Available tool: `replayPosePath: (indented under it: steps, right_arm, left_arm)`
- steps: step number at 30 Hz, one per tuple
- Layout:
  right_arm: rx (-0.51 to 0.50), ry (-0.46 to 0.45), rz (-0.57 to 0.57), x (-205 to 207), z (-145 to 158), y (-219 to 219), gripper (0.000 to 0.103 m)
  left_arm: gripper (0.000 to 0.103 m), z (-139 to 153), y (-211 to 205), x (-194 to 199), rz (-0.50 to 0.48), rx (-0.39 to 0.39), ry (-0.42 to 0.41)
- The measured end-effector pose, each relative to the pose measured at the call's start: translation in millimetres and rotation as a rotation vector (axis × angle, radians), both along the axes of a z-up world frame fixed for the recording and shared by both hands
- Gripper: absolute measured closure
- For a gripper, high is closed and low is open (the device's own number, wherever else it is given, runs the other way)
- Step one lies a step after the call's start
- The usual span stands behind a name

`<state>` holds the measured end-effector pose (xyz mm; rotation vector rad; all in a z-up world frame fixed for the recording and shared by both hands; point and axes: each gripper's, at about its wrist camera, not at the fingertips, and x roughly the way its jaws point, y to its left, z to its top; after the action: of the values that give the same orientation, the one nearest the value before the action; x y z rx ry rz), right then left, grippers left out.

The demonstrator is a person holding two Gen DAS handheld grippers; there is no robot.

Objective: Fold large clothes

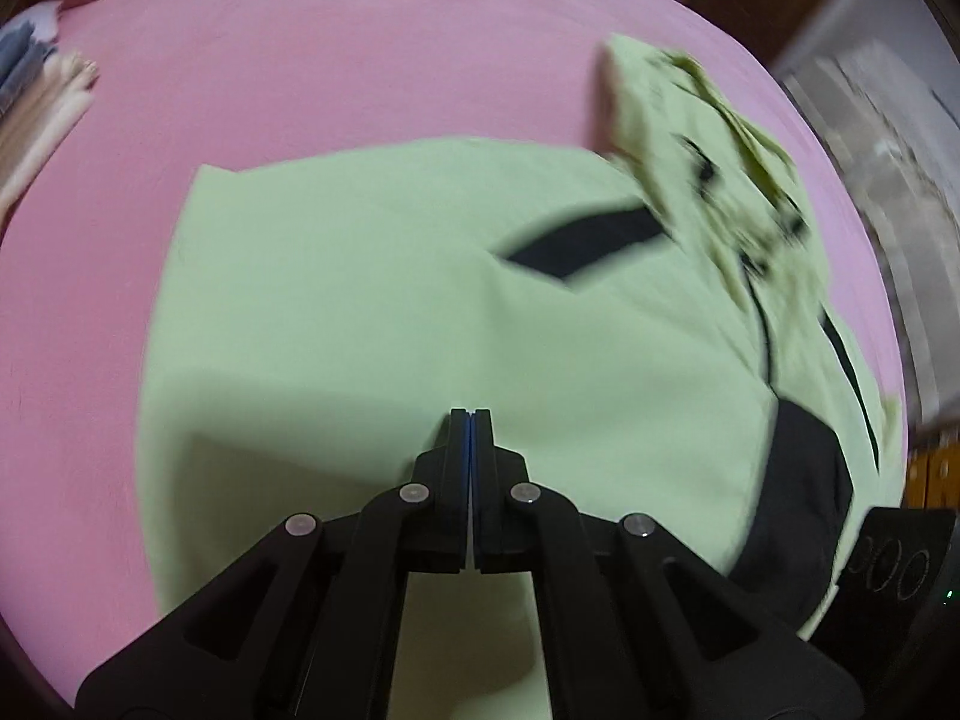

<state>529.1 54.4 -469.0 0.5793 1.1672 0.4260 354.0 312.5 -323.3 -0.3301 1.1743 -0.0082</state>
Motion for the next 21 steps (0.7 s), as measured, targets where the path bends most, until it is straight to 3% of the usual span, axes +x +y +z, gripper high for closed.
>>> replayPosePath:
  steps: [5,9,11,13,15,18,20,21]
  right_arm:
    - [0.044,-0.036,0.003,34.7,-8.7,-41.6,0.103]
    - [0.056,-0.052,-0.121,41.4,-4.5,-115.4,0.103]
    - [-0.088,-0.075,-0.260,36.5,2.6,-151.1,0.103]
    - [-0.143,-0.085,-0.346,27.9,8.8,-178.0,0.103]
    - [-0.278,-0.098,-0.389,21.7,19.4,-184.9,0.103]
    - [-0.453,-0.109,-0.398,16.5,32.3,-168.1,0.103]
    - [-0.552,-0.105,-0.440,8.9,44.9,-143.0,0.103]
    - [-0.543,-0.125,-0.455,-0.9,53.5,-125.6,0.102]
  left_arm:
    - [0.103,-6.6,21.5,22.8,-0.014,0.118,-0.037]
    - [0.103,-5.5,45.2,22.0,-0.013,0.218,-0.049]
    - [0.103,-7.3,56.4,25.2,0.002,0.235,-0.053]
    - [0.103,-8.3,69.7,26.6,0.023,0.215,-0.057]
    - [0.103,-14.5,74.0,39.3,0.040,0.268,-0.056]
    - [0.103,-6.8,84.3,36.3,0.088,0.340,-0.044]
    - [0.103,7.7,88.0,21.6,0.086,0.314,-0.066]
    - [0.103,14.8,87.2,12.6,0.072,0.274,-0.082]
